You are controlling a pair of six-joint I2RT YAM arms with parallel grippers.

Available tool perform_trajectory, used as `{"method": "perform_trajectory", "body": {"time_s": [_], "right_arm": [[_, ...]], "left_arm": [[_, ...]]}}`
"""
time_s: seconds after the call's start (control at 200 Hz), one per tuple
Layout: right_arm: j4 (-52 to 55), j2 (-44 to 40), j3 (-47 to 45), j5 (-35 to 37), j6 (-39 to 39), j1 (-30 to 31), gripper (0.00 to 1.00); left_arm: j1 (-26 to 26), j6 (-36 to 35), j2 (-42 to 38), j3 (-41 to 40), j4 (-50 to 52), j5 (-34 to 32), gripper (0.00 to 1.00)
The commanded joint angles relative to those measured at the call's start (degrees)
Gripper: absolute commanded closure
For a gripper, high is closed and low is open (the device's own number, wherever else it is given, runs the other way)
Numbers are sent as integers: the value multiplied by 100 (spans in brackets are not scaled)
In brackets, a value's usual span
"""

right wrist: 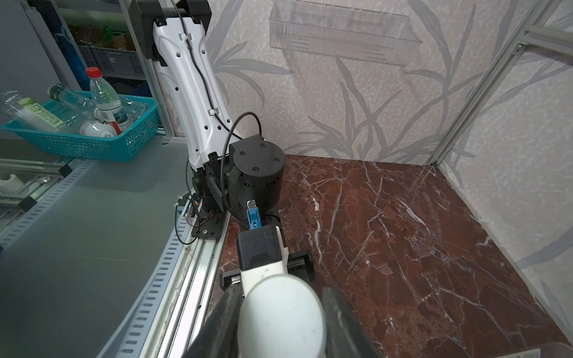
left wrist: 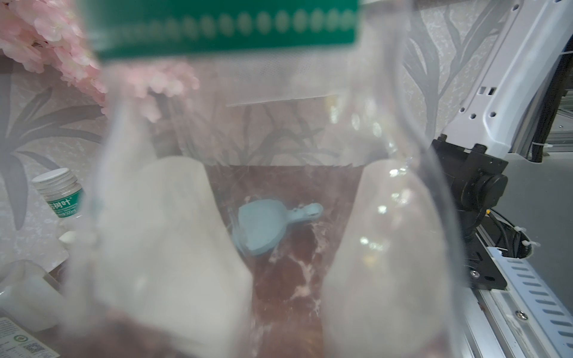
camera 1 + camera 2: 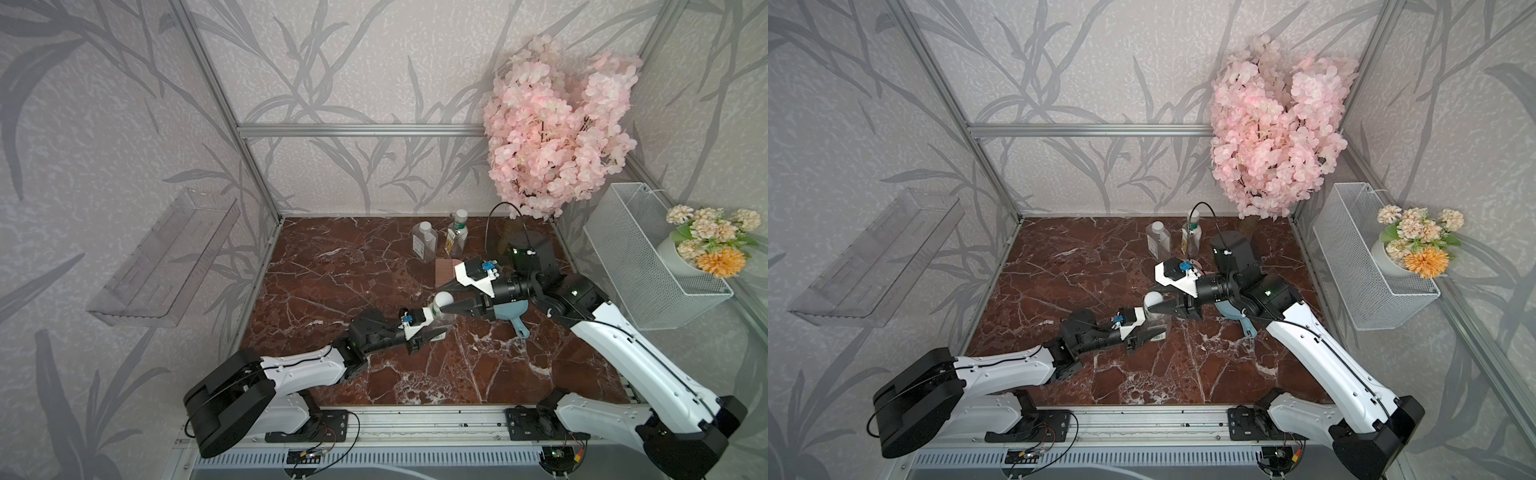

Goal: Screw on the bottle caps
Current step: Screw the bottle cap onto the plastic bottle.

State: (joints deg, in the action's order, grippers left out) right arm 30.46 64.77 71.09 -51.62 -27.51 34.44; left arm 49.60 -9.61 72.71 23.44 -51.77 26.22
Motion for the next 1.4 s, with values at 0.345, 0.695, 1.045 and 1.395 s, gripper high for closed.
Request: {"method": "perform_trajectory", "body": {"time_s": [0.345, 0.695, 1.045, 1.395], "right_arm": [[-791, -319, -591, 2156, 1037, 546, 95], [-740, -123, -454, 3354, 1711, 591, 100], [-214, -237, -39, 1495, 919, 203, 33], [361, 258, 441, 1117, 325, 292, 11]], "left_arm": [[-1, -140, -258, 115, -672, -1065, 73], [41, -12, -380, -158, -785, -1636, 75], [43, -50, -206, -125, -548, -1130, 75], [50, -59, -19, -17, -414, -767, 75]]}}
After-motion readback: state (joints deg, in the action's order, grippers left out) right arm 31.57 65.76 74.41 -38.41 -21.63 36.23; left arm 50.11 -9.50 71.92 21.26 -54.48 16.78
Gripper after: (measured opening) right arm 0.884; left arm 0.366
